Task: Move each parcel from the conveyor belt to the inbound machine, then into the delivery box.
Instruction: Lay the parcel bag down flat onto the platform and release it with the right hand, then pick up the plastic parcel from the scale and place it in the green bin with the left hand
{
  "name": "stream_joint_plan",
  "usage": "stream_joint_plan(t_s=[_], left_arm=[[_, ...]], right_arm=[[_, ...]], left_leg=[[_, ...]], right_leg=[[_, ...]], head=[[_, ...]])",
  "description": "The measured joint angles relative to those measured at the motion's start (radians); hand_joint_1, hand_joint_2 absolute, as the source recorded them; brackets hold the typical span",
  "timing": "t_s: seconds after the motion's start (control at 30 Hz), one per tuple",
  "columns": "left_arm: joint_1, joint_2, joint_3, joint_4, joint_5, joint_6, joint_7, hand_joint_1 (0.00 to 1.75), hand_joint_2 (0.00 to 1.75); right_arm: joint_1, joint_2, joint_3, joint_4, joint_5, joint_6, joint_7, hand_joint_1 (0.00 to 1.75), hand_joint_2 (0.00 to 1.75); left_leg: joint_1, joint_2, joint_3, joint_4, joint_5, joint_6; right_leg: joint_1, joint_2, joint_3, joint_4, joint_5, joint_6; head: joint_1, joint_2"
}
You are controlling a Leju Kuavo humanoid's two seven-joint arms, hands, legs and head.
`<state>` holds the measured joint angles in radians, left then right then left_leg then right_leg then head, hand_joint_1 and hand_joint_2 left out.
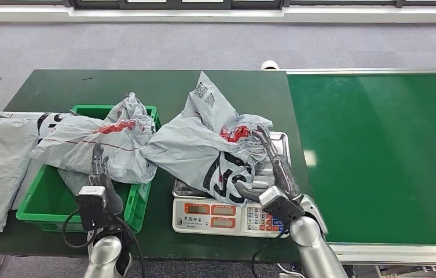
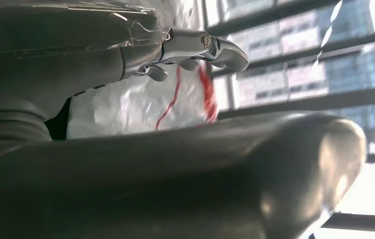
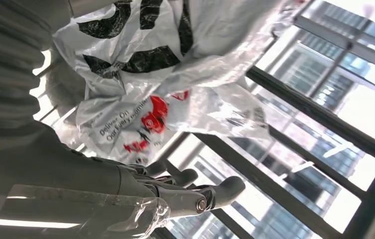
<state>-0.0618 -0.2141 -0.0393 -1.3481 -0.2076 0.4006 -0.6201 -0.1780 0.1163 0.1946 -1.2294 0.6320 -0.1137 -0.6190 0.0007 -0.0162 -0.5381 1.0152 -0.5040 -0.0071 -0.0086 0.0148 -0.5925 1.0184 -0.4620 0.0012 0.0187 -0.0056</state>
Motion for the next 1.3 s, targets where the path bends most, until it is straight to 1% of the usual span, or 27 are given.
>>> stream_joint_plan(t_s=[0.07,0.1,0.17,0.23,0.33,0.5,0.57,0.63,0.7,0.77,0.87,1.0,1.07,1.17,1.3], left_arm=[[0.007,0.0,-0.015,-0.031,-0.058,0.099,-0.024,0.0,0.0],[0.006,0.0,-0.025,-0.042,-0.09,0.138,-0.022,0.0,0.0],[-0.001,0.006,-0.049,-0.053,-0.14,0.171,0.008,0.0,0.0],[-0.012,0.013,-0.074,-0.054,-0.161,0.168,0.036,0.0,0.0],[-0.023,0.021,-0.1,-0.054,-0.169,0.164,0.05,0.0,0.0],[-0.028,0.028,-0.118,-0.054,-0.171,0.163,0.054,0.0,0.0],[-0.033,0.032,-0.127,-0.053,-0.187,0.143,0.059,0.0,0.0],[-0.053,0.036,-0.147,-0.045,-0.243,0.091,0.083,0.0,0.87],[-0.093,0.039,-0.177,-0.025,-0.324,0.034,0.122,0.0,1.75],[-0.157,0.035,-0.213,0.02,-0.419,-0.003,0.161,0.0,1.75],[-0.294,0.009,-0.282,0.144,-0.558,-0.043,0.195,0.0,1.75],[-0.508,-0.053,-0.377,0.379,-0.63,-0.091,0.209,0.0,1.75],[-0.592,-0.087,-0.426,0.487,-0.639,-0.13,0.234,0.0,1.75],[-0.668,-0.119,-0.515,0.595,-0.607,-0.176,0.286,0.0,1.75],[-0.722,-0.129,-0.614,0.685,-0.556,-0.183,0.309,0.0,1.75]], right_arm=[[0.045,-0.008,-0.001,-0.1,-0.001,0.003,-0.013,0.0,1.75],[0.062,-0.01,-0.001,-0.142,0.004,-0.001,-0.019,0.0,1.75],[0.09,-0.011,-0.001,-0.218,0.015,-0.018,-0.026,0.0,1.75],[0.112,-0.012,-0.001,-0.285,0.023,-0.03,-0.028,0.0,1.75],[0.135,-0.013,-0.001,-0.352,0.028,-0.035,-0.027,0.0,1.75],[0.152,-0.016,-0.001,-0.402,0.028,-0.036,-0.027,0.0,1.75],[0.157,-0.017,-0.001,-0.415,0.028,-0.041,-0.03,0.0,1.75],[0.159,-0.017,-0.001,-0.429,0.026,-0.049,-0.038,0.0,1.75],[0.158,-0.017,0.0,-0.446,0.022,-0.053,-0.042,0.0,1.75],[0.153,-0.017,0.004,-0.464,0.023,-0.056,-0.038,0.0,1.75],[0.136,-0.017,0.015,-0.487,0.028,-0.067,-0.025,0.0,1.75],[0.112,-0.017,0.035,-0.507,0.05,-0.101,-0.018,0.0,1.75],[0.107,-0.017,0.054,-0.52,0.073,-0.116,-0.014,0.0,1.75],[0.101,-0.017,0.088,-0.536,0.102,-0.127,0.002,0.0,1.75],[0.094,-0.017,0.121,-0.548,0.122,-0.139,0.019,0.0,1.75]], left_leg=[[0.0,0.0,0.0,0.0,0.0,0.0],[0.0,0.0,0.0,0.0,0.0,0.0],[0.0,0.0,-0.001,0.0,0.0,0.0],[0.0,0.0,0.0,0.0,0.0,0.0],[0.0,0.002,0.0,0.0,0.0,0.0],[0.0,0.002,0.001,0.0,0.0,0.0],[0.0,0.002,0.001,0.0,0.0,0.0],[0.0,0.0,0.0,0.0,0.0,0.0],[0.0,0.0,0.0,0.0,0.001,0.0],[-0.001,-0.001,0.0,0.001,0.001,0.0],[-0.001,-0.001,-0.001,0.002,0.002,0.002],[-0.002,-0.001,-0.002,0.003,0.004,0.002],[-0.002,-0.001,-0.002,0.003,0.004,0.002],[-0.003,-0.001,-0.002,0.002,0.003,0.002],[-0.002,0.0,-0.002,0.002,0.003,0.002]], right_leg=[[0.0,0.0,0.0,0.0,0.0,0.0],[0.0,0.0,0.0,0.0,0.0,0.0],[0.0,0.0,0.0,0.0,0.0,0.0],[0.0,0.0,0.0,0.0,0.0,0.0],[0.0,0.001,0.001,0.0,0.0,0.0],[0.0,0.001,0.001,0.0,0.0,0.0],[0.0,0.001,0.001,0.0,0.0,0.0],[0.0,0.0,0.001,0.0,0.0,0.0],[0.0,-0.001,0.001,0.0,0.0,0.0],[-0.001,-0.001,0.001,0.0,0.001,0.001],[-0.001,-0.001,0.001,0.0,0.002,0.002],[-0.002,-0.002,0.001,0.0,0.004,0.003],[-0.003,-0.002,0.001,0.0,0.004,0.003],[-0.003,-0.001,0.0,0.0,0.004,0.003],[-0.003,-0.001,-0.001,0.0,0.004,0.003]], head=[[0.0,0.0],[0.0,0.0],[0.0,0.0],[0.0,0.0],[0.0,0.0],[0.0,0.0],[0.0,0.0],[0.0,0.0],[0.0,0.0],[0.0,0.0],[0.0,0.0],[0.0,0.0],[0.0,0.0],[0.0,0.0],[0.0,0.0]])
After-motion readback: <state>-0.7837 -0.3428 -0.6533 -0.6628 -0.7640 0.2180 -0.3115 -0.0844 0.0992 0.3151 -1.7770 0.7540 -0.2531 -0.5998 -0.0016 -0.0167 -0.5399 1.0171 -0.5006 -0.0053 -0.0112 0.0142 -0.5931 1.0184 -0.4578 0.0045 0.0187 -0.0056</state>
